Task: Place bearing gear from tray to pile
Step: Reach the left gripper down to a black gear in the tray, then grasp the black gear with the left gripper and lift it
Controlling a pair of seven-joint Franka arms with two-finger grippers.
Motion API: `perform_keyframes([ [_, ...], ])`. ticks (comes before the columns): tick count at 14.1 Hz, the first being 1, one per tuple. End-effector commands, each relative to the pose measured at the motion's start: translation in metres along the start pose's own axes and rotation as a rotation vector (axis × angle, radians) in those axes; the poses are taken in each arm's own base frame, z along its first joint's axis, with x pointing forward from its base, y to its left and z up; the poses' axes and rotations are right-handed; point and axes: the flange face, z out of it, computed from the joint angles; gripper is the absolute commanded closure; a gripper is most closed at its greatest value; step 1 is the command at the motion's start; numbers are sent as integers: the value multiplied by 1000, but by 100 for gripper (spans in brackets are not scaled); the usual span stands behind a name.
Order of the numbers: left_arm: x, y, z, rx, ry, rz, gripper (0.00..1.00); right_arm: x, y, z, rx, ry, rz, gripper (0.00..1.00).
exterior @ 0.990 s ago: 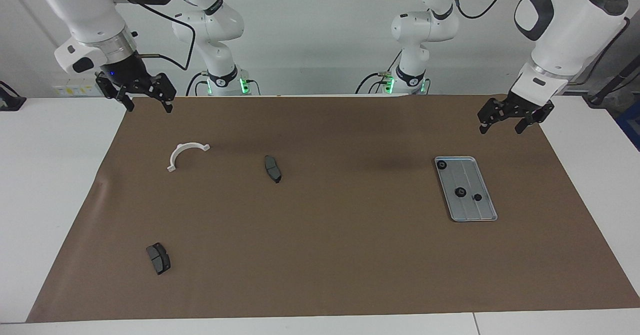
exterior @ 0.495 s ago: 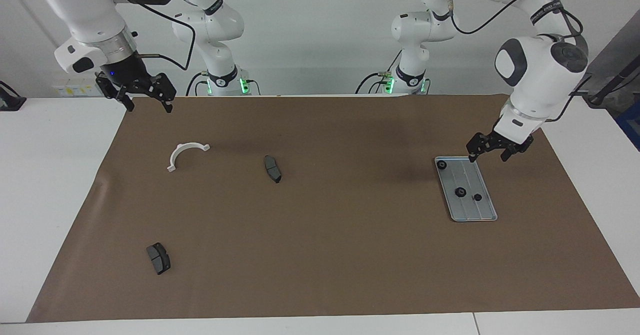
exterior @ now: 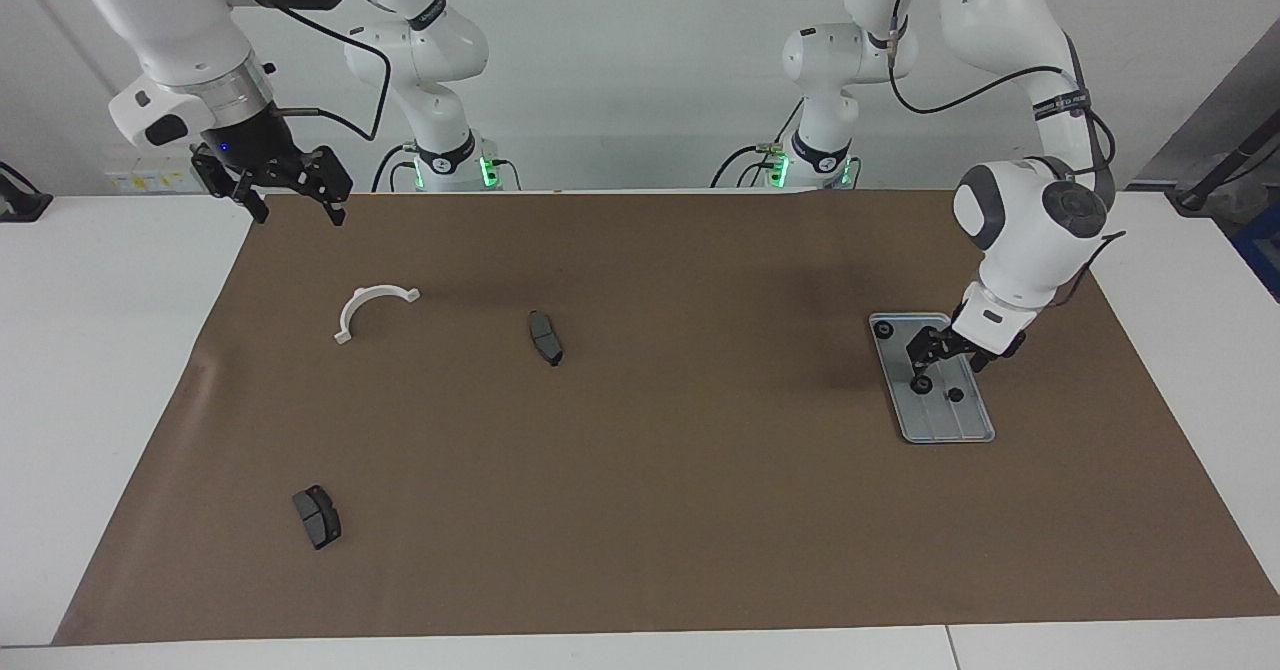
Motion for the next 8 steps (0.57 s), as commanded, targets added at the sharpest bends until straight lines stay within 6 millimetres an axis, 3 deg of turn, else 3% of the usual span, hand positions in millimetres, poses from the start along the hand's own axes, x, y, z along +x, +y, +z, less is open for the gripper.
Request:
perform_keyframes([
  [1, 6, -2, 21, 2, 28, -77, 8, -4, 0, -5, 32, 6, -6, 0],
  [4, 3, -4, 27, 2, 14, -85, 23, -4, 0, -5, 32, 6, -6, 0],
  [8, -6, -6, 37, 4, -10, -124, 32, -4, 0, -5, 32, 6, -6, 0],
])
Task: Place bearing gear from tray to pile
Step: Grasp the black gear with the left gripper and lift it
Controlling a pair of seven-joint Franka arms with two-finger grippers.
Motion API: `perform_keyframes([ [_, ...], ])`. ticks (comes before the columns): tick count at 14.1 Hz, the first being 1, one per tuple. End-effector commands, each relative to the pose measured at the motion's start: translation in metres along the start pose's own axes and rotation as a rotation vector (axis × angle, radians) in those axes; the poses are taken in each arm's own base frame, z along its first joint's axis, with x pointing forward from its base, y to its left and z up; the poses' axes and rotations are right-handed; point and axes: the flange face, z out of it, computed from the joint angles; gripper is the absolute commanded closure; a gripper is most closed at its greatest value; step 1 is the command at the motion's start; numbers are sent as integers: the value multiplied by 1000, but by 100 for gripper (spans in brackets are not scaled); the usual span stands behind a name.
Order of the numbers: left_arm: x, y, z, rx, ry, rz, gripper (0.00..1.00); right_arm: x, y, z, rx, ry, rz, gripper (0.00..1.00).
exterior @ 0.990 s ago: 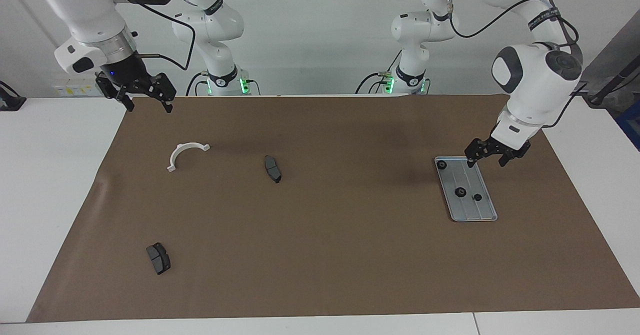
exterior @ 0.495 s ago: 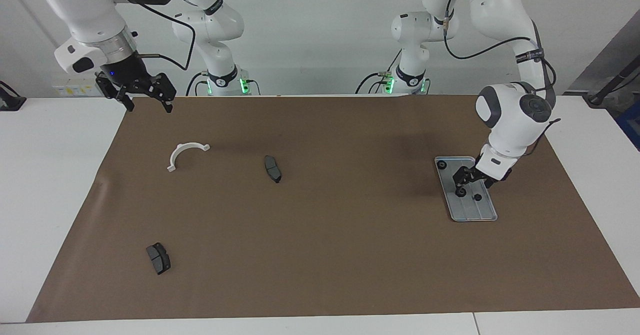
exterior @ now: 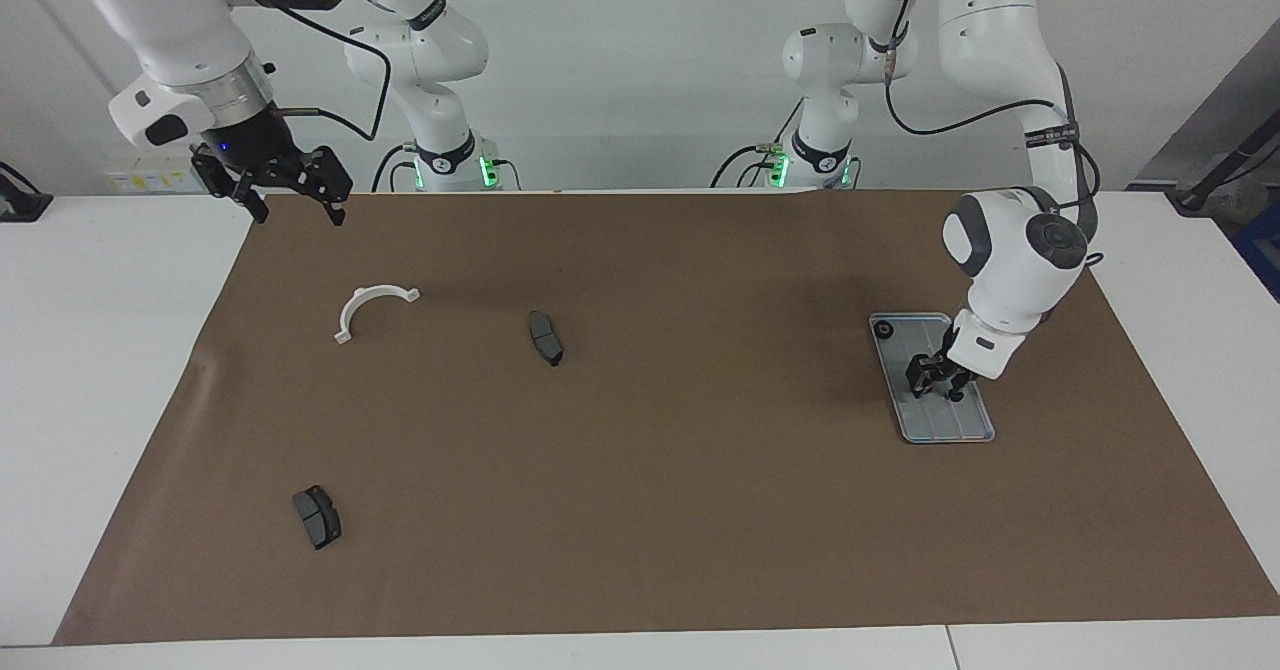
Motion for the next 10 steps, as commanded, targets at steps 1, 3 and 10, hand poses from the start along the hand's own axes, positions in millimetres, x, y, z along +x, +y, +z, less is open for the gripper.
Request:
perform_keyframes([
  [1, -8, -5, 3, 2, -2, -44, 34, -4, 0, -5, 32, 6, -6, 0],
  [3, -14, -4, 9, 3, -10, -57, 35, -4, -1, -5, 30, 5, -7, 0],
  [10, -21, 4, 16, 7, -26, -120, 49, -4, 0, -5, 32, 6, -6, 0],
])
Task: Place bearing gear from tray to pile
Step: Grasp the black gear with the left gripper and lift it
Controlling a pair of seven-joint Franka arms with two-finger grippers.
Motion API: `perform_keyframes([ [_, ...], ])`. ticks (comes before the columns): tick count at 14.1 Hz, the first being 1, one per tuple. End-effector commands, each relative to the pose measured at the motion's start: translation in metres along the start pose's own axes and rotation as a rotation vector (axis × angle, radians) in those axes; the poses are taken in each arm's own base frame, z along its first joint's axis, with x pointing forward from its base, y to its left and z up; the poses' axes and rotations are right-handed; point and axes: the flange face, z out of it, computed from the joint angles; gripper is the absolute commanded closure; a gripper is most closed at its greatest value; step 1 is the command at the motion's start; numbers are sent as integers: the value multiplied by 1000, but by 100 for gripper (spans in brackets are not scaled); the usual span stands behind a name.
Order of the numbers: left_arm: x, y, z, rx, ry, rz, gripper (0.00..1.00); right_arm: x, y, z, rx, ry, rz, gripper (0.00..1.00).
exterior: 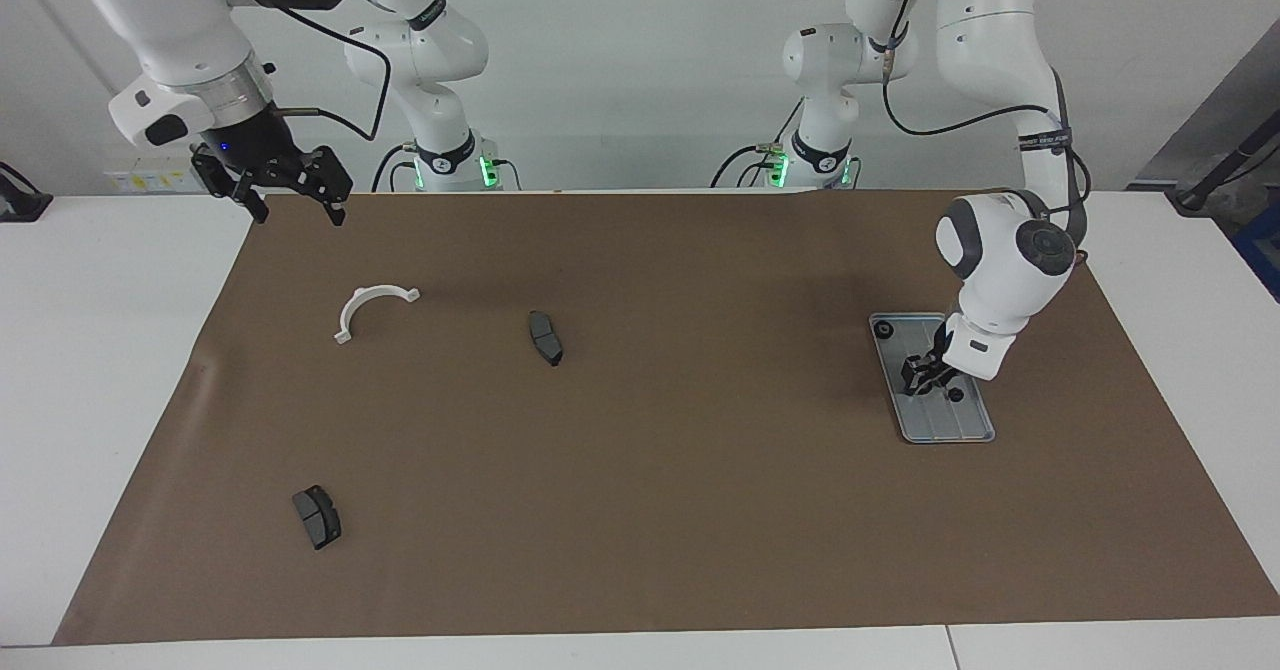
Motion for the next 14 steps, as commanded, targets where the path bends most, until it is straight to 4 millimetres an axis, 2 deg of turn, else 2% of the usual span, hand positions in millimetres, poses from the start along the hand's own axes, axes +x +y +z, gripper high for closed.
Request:
perform_keyframes([
  [1, -11, 1, 2, 4, 4, -38, 51, -4, 0, -5, 32, 5, -6, 0],
  [4, -13, 2, 3, 4, -1, -39, 59, -4, 0, -5, 32, 6, -5, 0],
  [9, -9, 1, -1, 3, 7, -39, 85, -4, 0, -5, 32, 4, -6, 0],
  [11, 6, 4, -15, 0, 22, -39, 94, -4, 0, -5, 32, 4, -6, 0],
  [12, 15, 6, -31, 1, 16, -39, 100, -4, 0, -5, 32, 4, -6, 0],
  [14, 36, 17, -53, 5, -7, -27, 100, -4, 0, -5, 30, 5, -6, 0],
])
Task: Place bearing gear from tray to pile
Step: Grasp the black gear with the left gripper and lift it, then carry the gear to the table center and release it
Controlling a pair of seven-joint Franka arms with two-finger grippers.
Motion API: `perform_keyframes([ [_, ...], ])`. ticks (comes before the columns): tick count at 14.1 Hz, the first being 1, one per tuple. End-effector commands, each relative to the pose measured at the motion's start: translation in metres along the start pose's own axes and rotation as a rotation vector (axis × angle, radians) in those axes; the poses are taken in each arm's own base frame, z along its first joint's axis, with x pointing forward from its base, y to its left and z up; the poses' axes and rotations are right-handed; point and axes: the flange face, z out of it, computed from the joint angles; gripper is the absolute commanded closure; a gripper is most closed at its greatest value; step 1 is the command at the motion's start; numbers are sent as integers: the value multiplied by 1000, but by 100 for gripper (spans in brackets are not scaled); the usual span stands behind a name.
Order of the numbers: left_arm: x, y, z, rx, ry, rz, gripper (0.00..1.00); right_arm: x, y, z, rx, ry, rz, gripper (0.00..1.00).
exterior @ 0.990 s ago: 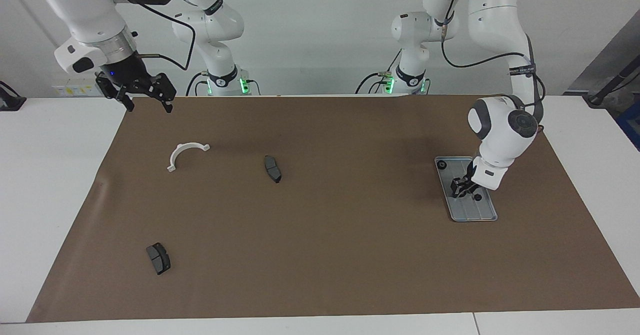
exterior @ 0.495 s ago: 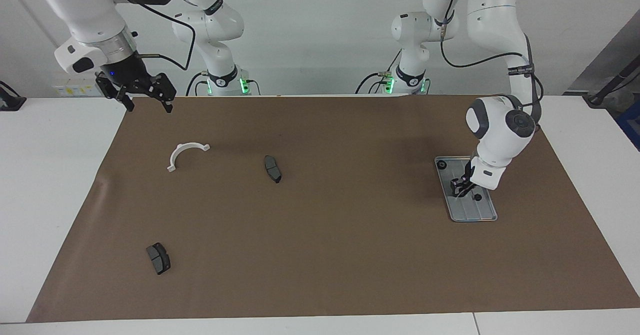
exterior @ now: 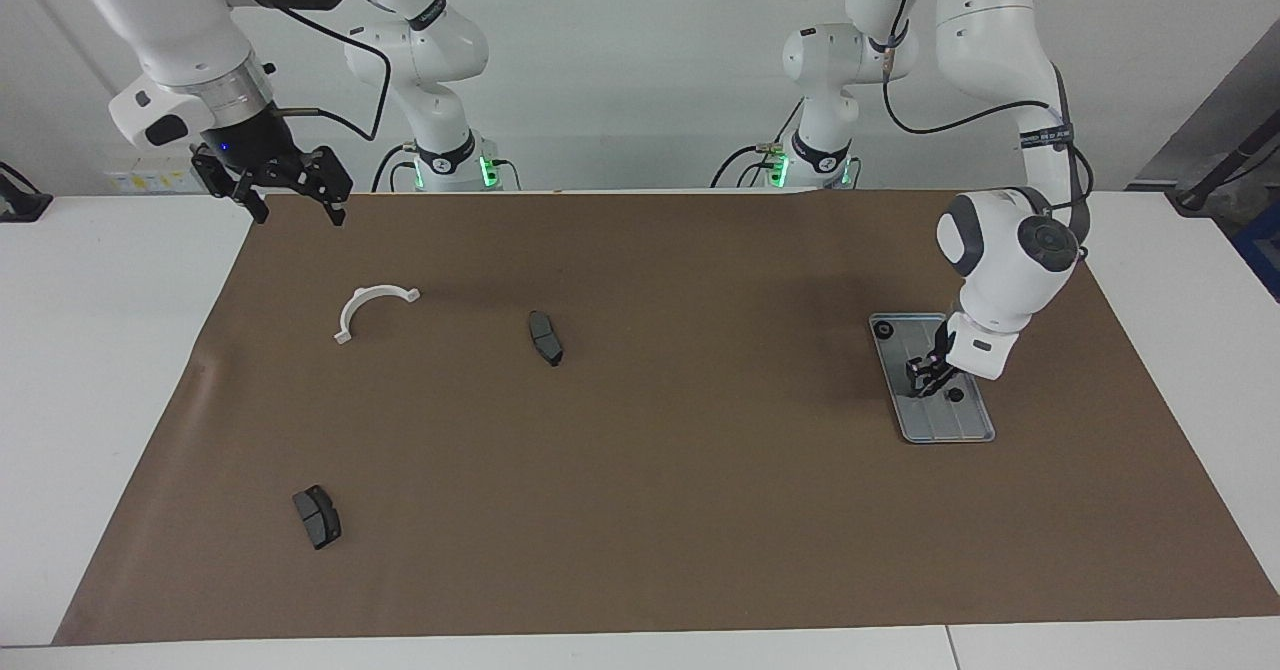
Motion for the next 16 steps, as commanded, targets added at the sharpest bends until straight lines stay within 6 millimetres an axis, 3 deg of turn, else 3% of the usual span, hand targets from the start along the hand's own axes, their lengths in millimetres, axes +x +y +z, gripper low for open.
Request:
perform_keyframes([
  [1, 29, 16, -36, 8, -12, 5, 100, -4, 0, -5, 32, 6, -5, 0],
  [3, 26, 59, -46, 4, -2, 67, 100, -4, 0, -5, 32, 6, -5, 0],
  [6, -8, 147, -46, 0, 6, 155, 100, -4, 0, -5, 32, 5, -6, 0],
  [11, -103, 298, -40, -53, 67, 195, 100, -4, 0, -5, 32, 5, -6, 0],
  [13, -141, 336, -35, -59, 66, 270, 100, -4, 0, -5, 32, 4, -6, 0],
  [16, -183, 376, -18, -65, 62, 342, 100, -4, 0, -5, 32, 6, -5, 0],
])
